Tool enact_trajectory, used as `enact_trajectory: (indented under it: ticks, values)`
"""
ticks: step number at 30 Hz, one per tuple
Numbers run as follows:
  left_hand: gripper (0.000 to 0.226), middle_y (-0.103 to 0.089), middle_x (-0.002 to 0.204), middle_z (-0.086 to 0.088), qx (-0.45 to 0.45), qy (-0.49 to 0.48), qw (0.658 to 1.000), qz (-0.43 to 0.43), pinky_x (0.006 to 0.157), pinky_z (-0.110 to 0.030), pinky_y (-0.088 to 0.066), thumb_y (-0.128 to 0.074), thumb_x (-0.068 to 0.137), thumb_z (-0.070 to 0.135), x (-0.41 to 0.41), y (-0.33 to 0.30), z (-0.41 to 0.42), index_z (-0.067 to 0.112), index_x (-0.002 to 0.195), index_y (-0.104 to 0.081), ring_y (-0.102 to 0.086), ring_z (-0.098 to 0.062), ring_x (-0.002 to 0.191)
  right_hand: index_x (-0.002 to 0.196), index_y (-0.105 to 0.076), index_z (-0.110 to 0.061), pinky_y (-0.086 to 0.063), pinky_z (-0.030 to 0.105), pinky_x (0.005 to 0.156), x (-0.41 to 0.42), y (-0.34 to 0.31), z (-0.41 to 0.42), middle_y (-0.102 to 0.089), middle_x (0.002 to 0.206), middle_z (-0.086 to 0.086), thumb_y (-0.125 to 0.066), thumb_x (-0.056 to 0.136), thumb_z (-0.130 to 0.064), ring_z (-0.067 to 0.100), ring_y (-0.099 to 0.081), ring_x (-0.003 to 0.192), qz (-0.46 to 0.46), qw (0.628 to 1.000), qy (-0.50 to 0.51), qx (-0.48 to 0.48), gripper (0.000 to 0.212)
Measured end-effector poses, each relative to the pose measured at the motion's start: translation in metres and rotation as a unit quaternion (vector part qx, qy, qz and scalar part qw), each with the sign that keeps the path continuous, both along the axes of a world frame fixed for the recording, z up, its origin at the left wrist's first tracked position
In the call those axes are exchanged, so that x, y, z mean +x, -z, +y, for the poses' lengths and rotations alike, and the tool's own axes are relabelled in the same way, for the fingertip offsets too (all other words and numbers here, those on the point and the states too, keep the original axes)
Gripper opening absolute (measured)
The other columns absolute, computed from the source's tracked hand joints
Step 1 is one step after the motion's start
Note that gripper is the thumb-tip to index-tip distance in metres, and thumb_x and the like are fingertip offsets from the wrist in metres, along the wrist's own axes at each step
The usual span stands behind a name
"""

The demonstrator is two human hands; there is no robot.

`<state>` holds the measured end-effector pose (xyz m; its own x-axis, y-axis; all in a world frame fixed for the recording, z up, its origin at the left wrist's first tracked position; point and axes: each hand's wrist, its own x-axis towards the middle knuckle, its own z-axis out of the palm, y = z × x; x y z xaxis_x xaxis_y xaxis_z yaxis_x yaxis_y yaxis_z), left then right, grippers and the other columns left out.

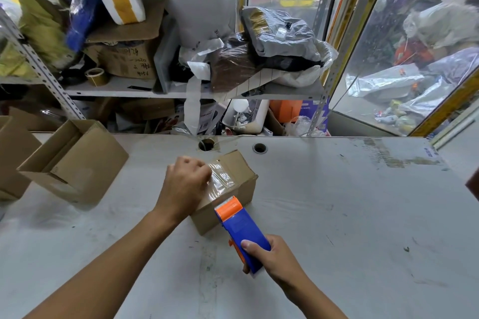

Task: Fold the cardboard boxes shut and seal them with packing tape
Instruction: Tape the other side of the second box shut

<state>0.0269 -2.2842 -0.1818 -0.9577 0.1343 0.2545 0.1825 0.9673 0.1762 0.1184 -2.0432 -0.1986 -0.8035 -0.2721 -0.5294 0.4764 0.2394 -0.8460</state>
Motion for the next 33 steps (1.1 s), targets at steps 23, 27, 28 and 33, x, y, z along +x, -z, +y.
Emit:
enact_trajectory:
  ticks: [23, 27, 28, 33]
  values:
    - [0.095, -0.021, 0.166, -0.003, -0.127, 0.0, 0.985, -0.117, 0.106, -0.076, -0.024, -0.025, 0.085, 0.078, 0.014, 0.026, 0.01, 0.015, 0.156, -0.027, -0.025, -0.04, 0.148, 0.082, -0.077, -0.008, -0.055, 0.03, 0.062, -0.001, -0.023, -0.005, -0.075, 0.073, 0.019, -0.065, 0.083, -0.042, 0.021, -0.069, 0.05, 0.016, 0.994, 0.014, 0.107, 0.036]
    - [0.087, -0.036, 0.159, -0.009, -0.149, 0.019, 0.984, -0.093, 0.095, -0.064, -0.04, -0.03, 0.086, 0.071, 0.017, 0.025, 0.013, 0.012, 0.149, -0.042, -0.043, -0.041, 0.133, 0.084, -0.072, -0.004, -0.058, 0.029, 0.062, -0.012, -0.039, -0.017, -0.077, 0.066, 0.008, -0.062, 0.079, -0.05, 0.018, -0.069, 0.046, 0.016, 0.98, -0.012, 0.197, 0.048]
    - [0.084, -0.039, 0.157, -0.01, -0.152, 0.022, 0.984, -0.085, 0.091, -0.06, -0.041, -0.03, 0.087, 0.069, 0.018, 0.025, 0.013, 0.011, 0.147, -0.044, -0.046, -0.041, 0.129, 0.086, -0.068, -0.003, -0.059, 0.031, 0.062, -0.016, -0.042, -0.021, -0.077, 0.068, 0.007, -0.063, 0.077, -0.053, 0.019, -0.071, 0.047, 0.02, 0.975, -0.022, 0.221, 0.051]
    - [0.079, -0.041, 0.156, -0.011, -0.167, 0.031, 0.983, -0.076, 0.085, -0.053, -0.042, -0.036, 0.09, 0.067, 0.018, 0.023, 0.009, 0.012, 0.145, -0.044, -0.048, -0.038, 0.122, 0.082, -0.054, -0.01, -0.061, 0.035, 0.06, -0.037, -0.064, -0.032, -0.072, 0.069, 0.009, -0.069, 0.085, -0.043, 0.025, -0.068, 0.053, -0.025, 0.974, -0.048, 0.221, 0.036]
